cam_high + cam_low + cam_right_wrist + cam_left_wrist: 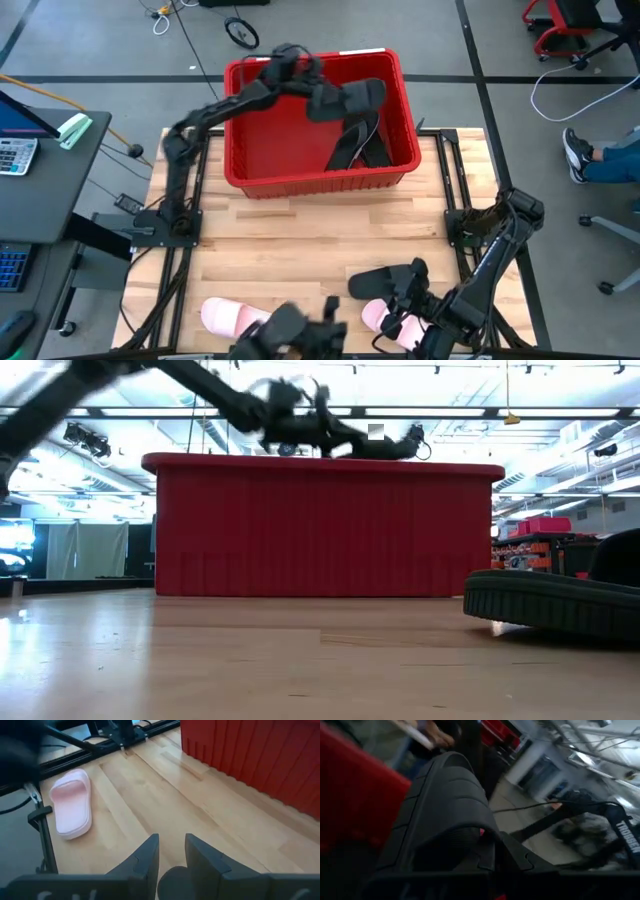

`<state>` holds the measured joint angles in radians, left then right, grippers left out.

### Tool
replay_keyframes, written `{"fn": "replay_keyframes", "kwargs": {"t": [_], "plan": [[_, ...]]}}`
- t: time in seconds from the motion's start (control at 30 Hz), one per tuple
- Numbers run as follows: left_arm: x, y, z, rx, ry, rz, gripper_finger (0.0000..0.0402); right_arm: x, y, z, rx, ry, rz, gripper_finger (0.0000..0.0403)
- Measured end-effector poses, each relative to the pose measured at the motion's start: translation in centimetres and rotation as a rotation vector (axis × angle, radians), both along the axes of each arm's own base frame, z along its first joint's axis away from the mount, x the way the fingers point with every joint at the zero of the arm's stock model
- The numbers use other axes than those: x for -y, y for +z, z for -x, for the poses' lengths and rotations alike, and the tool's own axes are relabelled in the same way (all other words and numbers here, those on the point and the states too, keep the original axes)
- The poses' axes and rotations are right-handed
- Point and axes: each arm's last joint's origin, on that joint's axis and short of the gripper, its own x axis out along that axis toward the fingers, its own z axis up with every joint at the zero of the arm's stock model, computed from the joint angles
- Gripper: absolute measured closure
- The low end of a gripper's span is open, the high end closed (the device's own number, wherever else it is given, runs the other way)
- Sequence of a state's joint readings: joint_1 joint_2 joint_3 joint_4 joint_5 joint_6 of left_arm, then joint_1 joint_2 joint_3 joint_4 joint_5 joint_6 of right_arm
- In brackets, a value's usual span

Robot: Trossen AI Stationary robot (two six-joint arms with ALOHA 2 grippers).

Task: Pick and place slides into bin
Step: Put the left black slide into the red container

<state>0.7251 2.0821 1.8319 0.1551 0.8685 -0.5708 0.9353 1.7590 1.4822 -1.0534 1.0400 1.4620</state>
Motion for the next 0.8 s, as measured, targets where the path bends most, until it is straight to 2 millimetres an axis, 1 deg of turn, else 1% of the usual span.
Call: {"fn": "replay_keyframes", "kwargs": {"t": [0.1, 0.2, 0.3, 0.43, 0.5, 0.67, 0.8], "plan": [[-1.9, -2.6, -1.9, -0.023, -0.012, 0.040, 0.0391, 0.0, 0.1, 0.0, 0.002, 0.001, -0.003, 0.0302], [-3.3, -3.8, -3.0, -0.020, -0.005, 0.038, 0.0391, 0.0, 0.1, 0.1, -0.004, 0.003, -0.008, 0.0302], [-4.1, -4.5, -3.2, -0.022, 0.009, 0.065, 0.0391, 0.0, 0.1, 0.1, -0.014, 0.005, -0.017, 0.0302], [-4.9, -7.3, -3.0, -0.163, 0.109, 0.170, 0.0391, 0.0, 0.1, 0.0, -0.012, 0.005, -0.021, 0.0302], [-5.2, -8.3, -2.7, -0.223, 0.158, 0.191, 0.0391, 0.0, 0.1, 0.0, -0.009, 0.001, -0.026, 0.0302], [-5.7, -8.8, -2.1, -0.271, 0.189, 0.151, 0.0391, 0.0, 0.1, 0.0, -0.007, 0.000, -0.029, 0.0302], [-5.4, -9.2, -2.2, -0.309, 0.212, 0.106, 0.0391, 0.0, 0.1, 0.0, -0.006, 0.000, -0.029, 0.0302]]}}
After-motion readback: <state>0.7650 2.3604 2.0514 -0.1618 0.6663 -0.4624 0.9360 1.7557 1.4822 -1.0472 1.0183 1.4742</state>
